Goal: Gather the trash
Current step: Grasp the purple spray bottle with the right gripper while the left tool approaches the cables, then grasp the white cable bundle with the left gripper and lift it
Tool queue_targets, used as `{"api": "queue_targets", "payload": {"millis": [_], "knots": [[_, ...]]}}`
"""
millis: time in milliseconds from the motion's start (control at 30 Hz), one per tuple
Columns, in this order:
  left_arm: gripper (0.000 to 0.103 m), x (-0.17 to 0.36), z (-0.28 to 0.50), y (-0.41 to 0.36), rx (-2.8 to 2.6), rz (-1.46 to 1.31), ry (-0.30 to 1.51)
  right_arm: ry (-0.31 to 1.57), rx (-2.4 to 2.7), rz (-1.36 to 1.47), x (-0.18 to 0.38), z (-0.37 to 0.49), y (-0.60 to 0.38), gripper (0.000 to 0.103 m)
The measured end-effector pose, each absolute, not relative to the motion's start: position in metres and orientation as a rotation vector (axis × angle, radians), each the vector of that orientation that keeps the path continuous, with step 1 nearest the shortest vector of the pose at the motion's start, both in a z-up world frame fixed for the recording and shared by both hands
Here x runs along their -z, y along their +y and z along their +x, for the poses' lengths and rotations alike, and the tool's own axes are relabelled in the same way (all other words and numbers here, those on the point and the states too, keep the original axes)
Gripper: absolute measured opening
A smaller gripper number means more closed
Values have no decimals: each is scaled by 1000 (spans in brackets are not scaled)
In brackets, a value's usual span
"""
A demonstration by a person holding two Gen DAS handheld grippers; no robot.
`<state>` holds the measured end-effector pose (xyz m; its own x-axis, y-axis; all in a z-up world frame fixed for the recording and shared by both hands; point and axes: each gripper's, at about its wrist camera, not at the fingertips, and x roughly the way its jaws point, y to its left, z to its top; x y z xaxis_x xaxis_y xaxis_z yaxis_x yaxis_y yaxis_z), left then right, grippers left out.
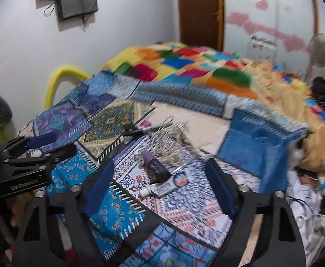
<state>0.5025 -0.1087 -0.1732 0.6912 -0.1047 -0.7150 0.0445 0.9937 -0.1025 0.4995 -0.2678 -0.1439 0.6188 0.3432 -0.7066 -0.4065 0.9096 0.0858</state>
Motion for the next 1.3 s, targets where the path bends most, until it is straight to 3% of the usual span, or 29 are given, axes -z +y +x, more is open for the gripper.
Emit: {"api": "queue_targets", "payload": {"millis": [133,300,467,833,1133,1300], "knots": [[65,194,540,-106,129,-111,861,864,-497,-97,168,528,-257,52],[40,214,576,-108,170,-121,914,932,-556,-105,194,552,-245,34],[30,228,592,-111,224,-159,944,984,-600,-124,214,568,-237,27],[29,243,592,-123,268,-143,976,1027,-647,-222,232,575,-223,26],[29,235,604,-133,270,-117,1005,971,-614,-114,213,561,-255,24],[36,243,620,-159,303,-80,1041,945,-526,-5,203,563,-294,24]]}}
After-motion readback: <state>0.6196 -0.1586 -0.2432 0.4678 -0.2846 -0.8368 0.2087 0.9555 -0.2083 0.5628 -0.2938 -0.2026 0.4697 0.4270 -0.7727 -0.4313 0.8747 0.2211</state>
